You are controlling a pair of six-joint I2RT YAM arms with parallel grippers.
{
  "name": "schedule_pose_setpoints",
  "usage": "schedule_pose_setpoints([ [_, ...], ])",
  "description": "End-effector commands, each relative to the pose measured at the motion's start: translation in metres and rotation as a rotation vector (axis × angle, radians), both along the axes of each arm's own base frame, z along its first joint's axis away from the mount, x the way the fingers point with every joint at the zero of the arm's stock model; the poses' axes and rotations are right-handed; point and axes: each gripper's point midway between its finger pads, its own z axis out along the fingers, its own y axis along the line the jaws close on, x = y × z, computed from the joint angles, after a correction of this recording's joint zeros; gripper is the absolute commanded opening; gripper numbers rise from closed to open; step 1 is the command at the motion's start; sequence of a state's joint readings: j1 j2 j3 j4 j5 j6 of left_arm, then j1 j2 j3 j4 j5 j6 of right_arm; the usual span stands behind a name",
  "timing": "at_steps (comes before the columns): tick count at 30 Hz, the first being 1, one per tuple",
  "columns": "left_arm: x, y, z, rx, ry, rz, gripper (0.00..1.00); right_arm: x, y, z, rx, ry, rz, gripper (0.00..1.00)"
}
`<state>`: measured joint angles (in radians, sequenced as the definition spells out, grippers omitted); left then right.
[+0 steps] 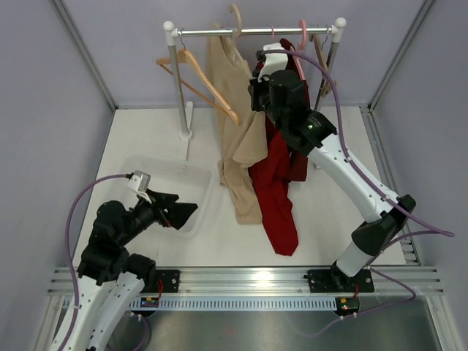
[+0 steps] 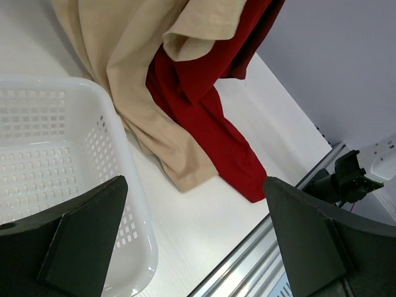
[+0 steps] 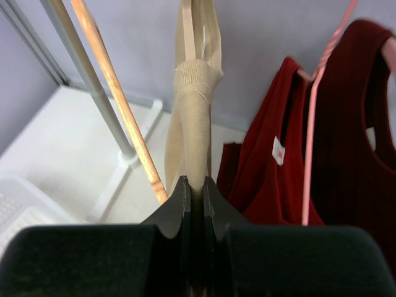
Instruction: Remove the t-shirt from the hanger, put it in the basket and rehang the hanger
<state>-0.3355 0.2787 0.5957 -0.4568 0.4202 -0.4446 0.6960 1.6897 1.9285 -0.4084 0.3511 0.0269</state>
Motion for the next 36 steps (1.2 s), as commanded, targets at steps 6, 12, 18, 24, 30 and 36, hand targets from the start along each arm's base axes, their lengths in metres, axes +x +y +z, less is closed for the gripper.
schedule_pose_setpoints([
  [6,0.014,-0.002,0.049,-0.105,-0.004,0.051,0.99,-0.030,-0.023,0.102,0.265,-0.290,-0.023,0.00],
  [12,0.014,-0.010,0.094,-0.185,-0.072,0.009,0.99,-0.051,-0.039,0.043,0.306,-0.208,-0.035,0.00],
  [18,0.027,-0.029,0.112,-0.278,-0.012,-0.055,0.98,-0.093,-0.065,-0.003,0.366,-0.161,-0.029,0.00],
  [24,0.038,-0.053,0.138,-0.362,-0.017,-0.065,0.95,-0.149,-0.070,-0.042,0.410,-0.095,0.038,0.00],
  [30,0.055,-0.114,0.131,-0.283,0.006,-0.080,0.91,-0.205,-0.074,-0.061,0.510,-0.043,0.112,0.00],
  [36,0.078,-0.151,0.136,-0.327,0.000,-0.072,0.85,-0.230,-0.069,-0.070,0.518,-0.005,0.174,0.00],
])
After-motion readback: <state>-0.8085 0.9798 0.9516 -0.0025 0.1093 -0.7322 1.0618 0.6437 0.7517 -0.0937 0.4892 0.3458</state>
